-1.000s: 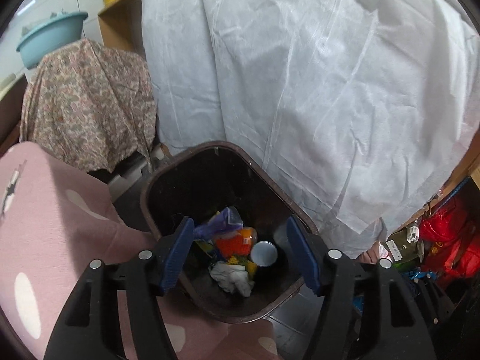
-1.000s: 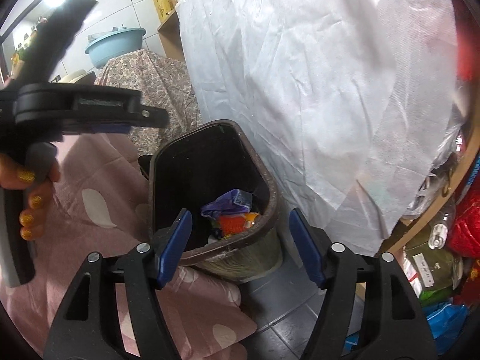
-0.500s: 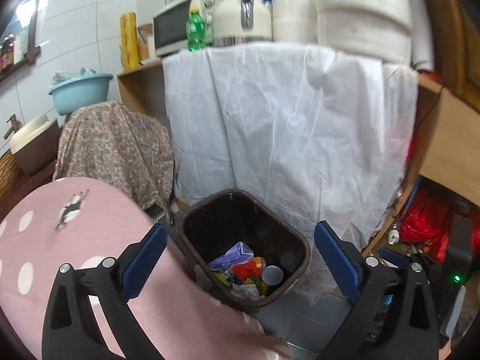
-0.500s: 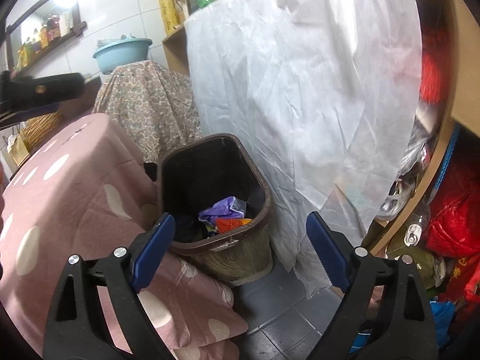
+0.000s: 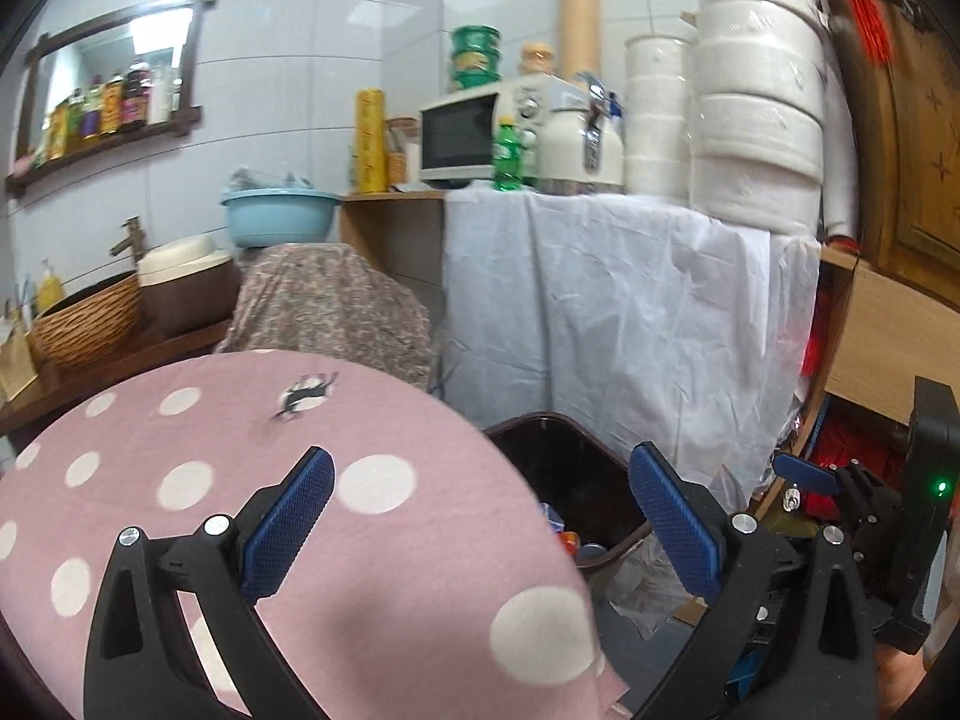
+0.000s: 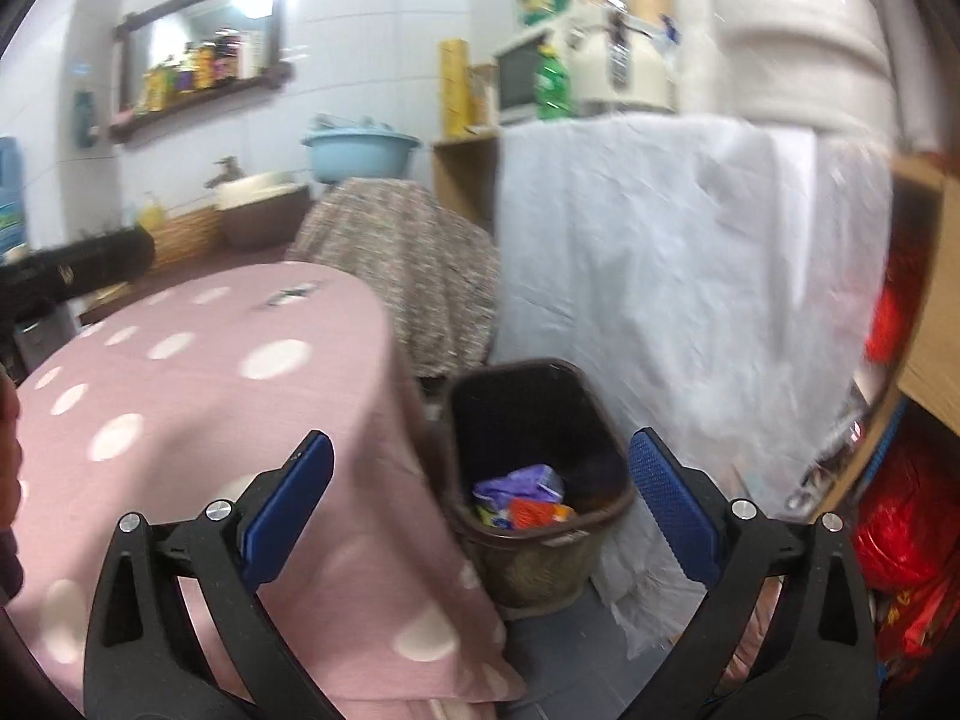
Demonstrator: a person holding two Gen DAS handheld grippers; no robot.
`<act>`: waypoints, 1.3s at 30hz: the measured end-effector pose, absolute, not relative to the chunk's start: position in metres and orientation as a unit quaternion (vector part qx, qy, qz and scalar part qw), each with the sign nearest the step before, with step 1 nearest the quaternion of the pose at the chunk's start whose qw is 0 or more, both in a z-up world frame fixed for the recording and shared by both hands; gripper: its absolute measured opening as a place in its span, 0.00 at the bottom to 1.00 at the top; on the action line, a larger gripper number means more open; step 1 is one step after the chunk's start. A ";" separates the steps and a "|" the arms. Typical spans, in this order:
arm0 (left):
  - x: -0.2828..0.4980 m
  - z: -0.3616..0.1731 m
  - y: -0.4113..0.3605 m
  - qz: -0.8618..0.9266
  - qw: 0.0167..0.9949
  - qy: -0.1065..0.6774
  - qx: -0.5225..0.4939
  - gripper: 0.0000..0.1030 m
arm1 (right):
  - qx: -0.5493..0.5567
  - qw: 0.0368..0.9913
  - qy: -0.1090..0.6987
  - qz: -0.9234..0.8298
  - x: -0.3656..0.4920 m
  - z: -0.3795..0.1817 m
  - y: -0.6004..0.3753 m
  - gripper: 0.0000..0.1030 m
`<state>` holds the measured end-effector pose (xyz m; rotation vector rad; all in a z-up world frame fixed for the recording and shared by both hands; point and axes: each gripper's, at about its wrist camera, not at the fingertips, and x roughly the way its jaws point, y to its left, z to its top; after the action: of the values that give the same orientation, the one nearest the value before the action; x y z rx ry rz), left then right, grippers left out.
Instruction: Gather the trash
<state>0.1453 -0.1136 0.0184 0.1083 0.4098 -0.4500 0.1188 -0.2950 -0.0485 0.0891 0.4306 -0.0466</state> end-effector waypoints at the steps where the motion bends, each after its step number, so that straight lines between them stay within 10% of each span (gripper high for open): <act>1: 0.140 0.019 -0.104 -0.218 0.955 0.197 0.048 0.95 | 0.039 0.977 0.208 -0.016 0.116 -0.045 -0.287 0.94; 39: 0.006 0.005 0.031 0.048 0.991 0.123 0.007 0.95 | 0.012 0.985 0.108 0.136 0.014 -0.010 -0.166 0.94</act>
<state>0.0058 0.0312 0.0052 0.0148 0.2471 0.0965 0.0144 -0.1662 -0.0102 0.0249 0.2179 0.2739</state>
